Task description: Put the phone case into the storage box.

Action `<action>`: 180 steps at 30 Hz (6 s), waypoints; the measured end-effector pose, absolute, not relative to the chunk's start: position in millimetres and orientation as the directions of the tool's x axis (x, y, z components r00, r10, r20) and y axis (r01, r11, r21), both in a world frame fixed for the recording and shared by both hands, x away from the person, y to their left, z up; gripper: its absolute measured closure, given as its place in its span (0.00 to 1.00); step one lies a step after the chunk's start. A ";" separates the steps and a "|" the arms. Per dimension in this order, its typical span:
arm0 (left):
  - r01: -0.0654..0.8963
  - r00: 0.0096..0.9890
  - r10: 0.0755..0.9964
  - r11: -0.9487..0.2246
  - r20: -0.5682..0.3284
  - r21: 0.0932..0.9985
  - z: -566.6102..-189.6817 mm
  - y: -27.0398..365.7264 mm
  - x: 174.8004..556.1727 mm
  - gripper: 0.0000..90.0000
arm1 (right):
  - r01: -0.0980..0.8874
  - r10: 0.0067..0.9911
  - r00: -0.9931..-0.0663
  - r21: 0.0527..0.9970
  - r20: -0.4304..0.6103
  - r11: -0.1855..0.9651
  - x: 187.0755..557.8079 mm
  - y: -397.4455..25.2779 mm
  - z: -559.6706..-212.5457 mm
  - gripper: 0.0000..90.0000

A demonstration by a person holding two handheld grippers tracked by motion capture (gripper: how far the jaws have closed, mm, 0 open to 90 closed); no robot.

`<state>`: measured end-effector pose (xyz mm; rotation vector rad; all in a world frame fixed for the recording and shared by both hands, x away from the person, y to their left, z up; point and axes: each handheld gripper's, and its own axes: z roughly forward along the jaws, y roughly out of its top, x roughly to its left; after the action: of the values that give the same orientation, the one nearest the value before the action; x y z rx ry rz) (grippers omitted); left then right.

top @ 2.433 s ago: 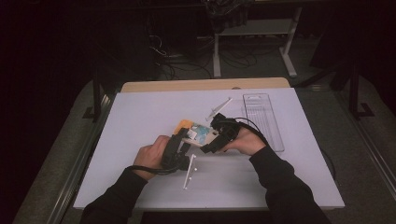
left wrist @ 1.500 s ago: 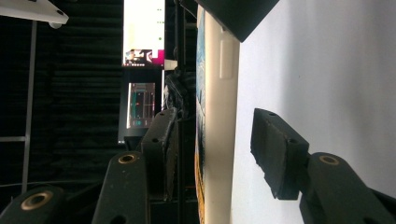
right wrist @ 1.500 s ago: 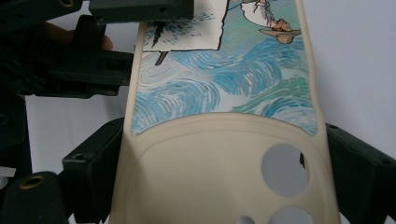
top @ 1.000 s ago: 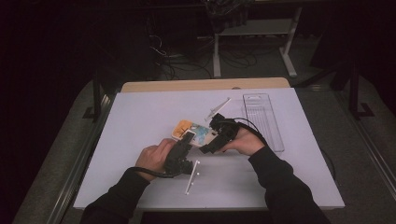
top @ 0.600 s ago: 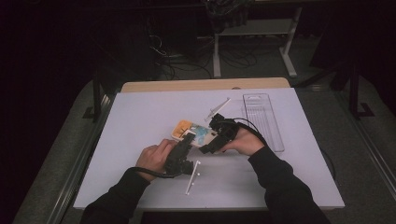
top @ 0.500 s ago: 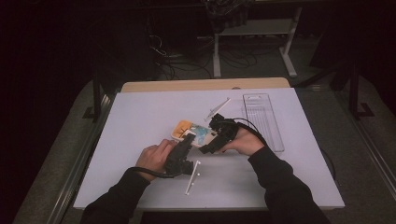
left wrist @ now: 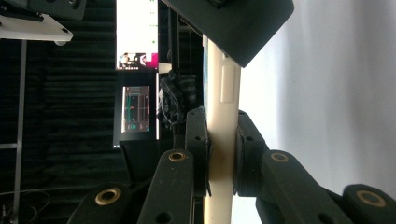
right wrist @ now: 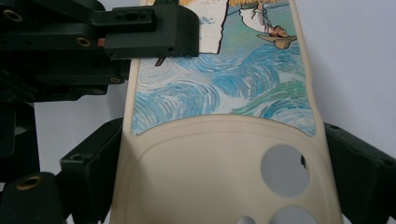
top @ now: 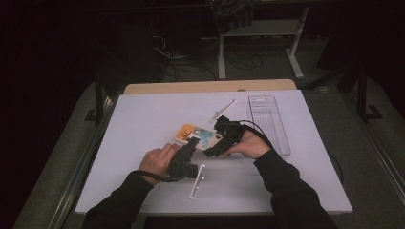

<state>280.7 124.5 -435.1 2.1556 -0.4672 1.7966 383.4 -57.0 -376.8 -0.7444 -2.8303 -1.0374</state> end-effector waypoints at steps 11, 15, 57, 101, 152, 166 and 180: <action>-0.421 0.192 -0.056 -0.906 0.980 0.031 -433.8 125.7 281.1 0.89 | 0.445 0.407 -0.888 0.625 0.215 0.641 384.0 -58.4 -376.4 0.01; -0.410 0.211 -0.067 -0.912 0.975 0.025 -433.7 126.0 282.1 0.89 | 0.436 0.398 -0.892 0.640 0.214 0.633 383.9 -60.8 -374.1 0.00; -0.300 0.296 0.004 -0.949 0.955 0.097 -426.3 140.7 295.5 0.89 | 0.462 0.439 -0.874 0.635 0.208 0.620 384.8 -85.7 -368.7 0.00; -0.043 0.566 0.383 -0.870 0.730 0.490 -400.9 157.2 315.9 0.89 | 0.435 0.434 -0.884 0.637 0.171 0.636 384.4 -87.0 -371.1 0.00; 0.317 0.645 0.741 -0.482 0.187 0.817 -385.7 193.5 343.7 0.89 | 0.456 0.449 -0.874 0.636 0.187 0.622 384.7 -89.0 -369.7 0.00; 0.404 0.618 0.786 -0.329 0.010 0.853 -387.2 200.9 347.0 0.89 | 0.503 0.469 -0.850 0.634 0.240 0.588 385.7 -89.6 -370.9 0.00; 0.417 0.598 0.801 -0.311 0.000 0.854 -387.3 199.3 344.0 0.89 | 0.528 0.510 -0.826 0.645 0.240 0.552 386.9 -95.6 -369.2 0.00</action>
<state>344.0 199.3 -387.3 1.9372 0.9712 0.5458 386.9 -95.6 -369.2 -0.9185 -2.7457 -1.1540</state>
